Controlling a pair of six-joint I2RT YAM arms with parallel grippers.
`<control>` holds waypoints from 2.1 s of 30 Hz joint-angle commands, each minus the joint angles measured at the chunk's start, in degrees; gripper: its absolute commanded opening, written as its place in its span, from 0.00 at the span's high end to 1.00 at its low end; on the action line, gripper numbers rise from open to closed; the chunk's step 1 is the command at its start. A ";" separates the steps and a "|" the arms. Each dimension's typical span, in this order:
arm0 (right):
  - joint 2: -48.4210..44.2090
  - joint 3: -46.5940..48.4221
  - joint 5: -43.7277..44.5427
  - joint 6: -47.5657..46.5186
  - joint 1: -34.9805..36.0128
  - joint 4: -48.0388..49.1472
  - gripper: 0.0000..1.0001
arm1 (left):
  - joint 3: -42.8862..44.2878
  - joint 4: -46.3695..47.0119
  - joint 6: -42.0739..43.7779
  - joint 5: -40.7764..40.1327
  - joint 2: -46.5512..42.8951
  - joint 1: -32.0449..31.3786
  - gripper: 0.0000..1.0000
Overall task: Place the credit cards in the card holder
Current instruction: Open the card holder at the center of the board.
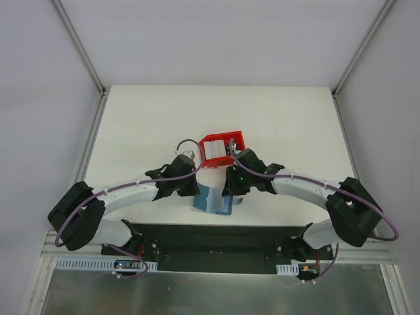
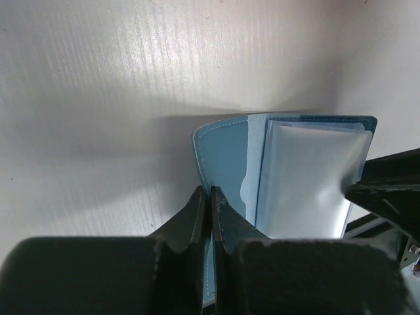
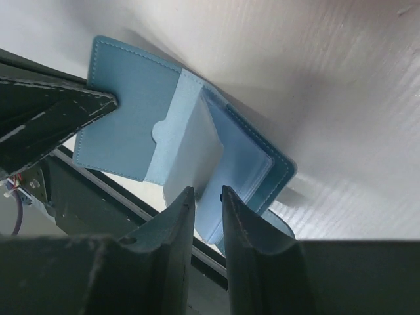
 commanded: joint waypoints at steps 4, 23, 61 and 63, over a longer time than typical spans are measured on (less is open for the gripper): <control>3.03 -2.10 -0.32 3.71 1.02 4.97 0.72 | -2.00 2.29 -1.76 1.47 -2.81 -0.18 1.00; 9.98 -2.37 5.13 2.92 1.37 0.75 0.79 | -5.34 5.90 1.58 3.75 -9.05 0.08 0.73; 6.03 0.00 3.64 0.38 1.29 0.57 0.72 | -9.64 7.91 -1.66 2.89 -10.46 2.19 1.00; 5.50 1.23 3.20 -0.51 1.29 0.66 0.69 | -10.26 8.27 -2.90 1.21 -10.37 2.19 1.00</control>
